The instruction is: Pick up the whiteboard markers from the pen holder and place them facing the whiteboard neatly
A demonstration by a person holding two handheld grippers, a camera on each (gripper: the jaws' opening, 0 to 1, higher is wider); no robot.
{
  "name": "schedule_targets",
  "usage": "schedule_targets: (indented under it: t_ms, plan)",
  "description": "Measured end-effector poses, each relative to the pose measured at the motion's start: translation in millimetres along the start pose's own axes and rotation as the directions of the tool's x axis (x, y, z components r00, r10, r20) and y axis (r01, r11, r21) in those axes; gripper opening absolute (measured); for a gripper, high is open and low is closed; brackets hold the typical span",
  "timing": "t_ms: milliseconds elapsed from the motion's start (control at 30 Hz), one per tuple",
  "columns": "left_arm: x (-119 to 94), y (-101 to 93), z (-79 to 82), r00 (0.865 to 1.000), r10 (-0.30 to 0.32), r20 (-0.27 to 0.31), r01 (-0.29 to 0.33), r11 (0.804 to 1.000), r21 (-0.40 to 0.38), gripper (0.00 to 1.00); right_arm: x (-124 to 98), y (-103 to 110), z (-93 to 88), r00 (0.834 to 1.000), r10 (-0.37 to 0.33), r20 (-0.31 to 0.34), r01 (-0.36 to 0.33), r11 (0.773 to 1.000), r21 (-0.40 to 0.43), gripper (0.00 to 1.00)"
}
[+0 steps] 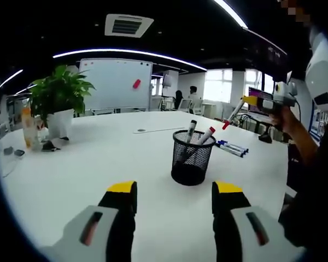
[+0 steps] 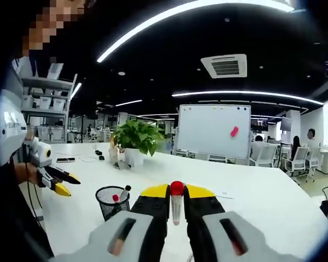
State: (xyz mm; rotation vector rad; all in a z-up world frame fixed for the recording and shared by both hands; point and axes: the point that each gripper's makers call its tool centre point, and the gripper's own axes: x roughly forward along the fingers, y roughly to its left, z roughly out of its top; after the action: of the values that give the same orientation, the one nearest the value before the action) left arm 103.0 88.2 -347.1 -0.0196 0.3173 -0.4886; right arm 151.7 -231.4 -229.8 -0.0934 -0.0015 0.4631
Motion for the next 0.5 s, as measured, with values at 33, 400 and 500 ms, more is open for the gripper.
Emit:
schedule_targets:
  t_ms: [33, 400, 500]
  plan:
    - [0.4, -0.6, -0.1, 1.000, -0.002, -0.001, 0.002, 1.000, 0.001, 0.56, -0.3, -0.8, -0.2, 1.000, -0.001, -0.001, 0.001, 1.000, -0.001, 0.13]
    - [1.6, -2.4, -0.2, 1.000, -0.003, -0.005, 0.003, 1.000, 0.003, 0.56, -8.0, -19.8, -1.5, 0.999, -0.048, 0.002, 0.048, 0.999, -0.002, 0.13]
    - [2.1, -2.2, -1.2, 1.000, -0.002, -0.007, 0.002, 1.000, 0.003, 0.56, -10.5, -23.9, -2.5, 0.998, -0.061, 0.004, 0.061, 0.998, 0.001, 0.13]
